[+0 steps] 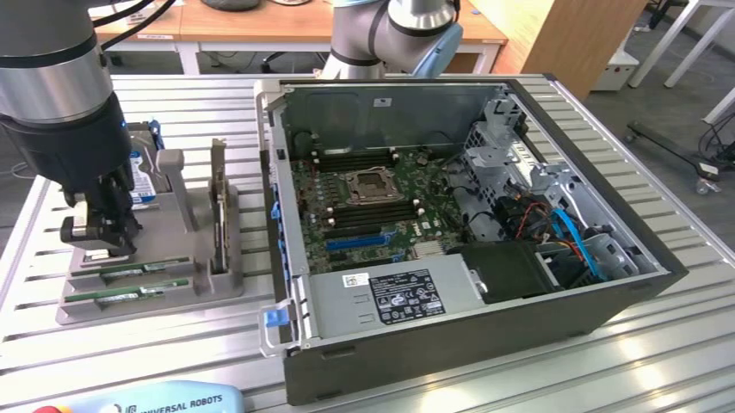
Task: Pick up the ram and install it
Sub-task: 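Pick up the ram and move it above insertion slot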
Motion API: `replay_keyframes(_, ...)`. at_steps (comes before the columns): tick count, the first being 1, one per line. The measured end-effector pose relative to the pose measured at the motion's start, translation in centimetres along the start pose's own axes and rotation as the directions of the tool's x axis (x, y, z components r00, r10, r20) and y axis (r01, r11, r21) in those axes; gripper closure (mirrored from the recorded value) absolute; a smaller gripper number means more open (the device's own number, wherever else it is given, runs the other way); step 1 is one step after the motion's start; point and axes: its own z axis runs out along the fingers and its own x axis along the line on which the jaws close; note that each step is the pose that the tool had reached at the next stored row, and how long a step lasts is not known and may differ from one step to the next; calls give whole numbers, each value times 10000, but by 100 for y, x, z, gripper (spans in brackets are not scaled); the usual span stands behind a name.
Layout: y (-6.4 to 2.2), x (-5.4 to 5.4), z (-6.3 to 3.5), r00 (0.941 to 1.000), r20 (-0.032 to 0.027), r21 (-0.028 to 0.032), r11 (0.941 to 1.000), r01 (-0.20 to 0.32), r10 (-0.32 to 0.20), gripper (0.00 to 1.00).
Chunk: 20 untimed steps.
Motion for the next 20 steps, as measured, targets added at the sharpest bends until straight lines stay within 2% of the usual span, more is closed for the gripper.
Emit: replay_keyframes(20,-14,-6,320,10000,1,1,10000,0,0,64)
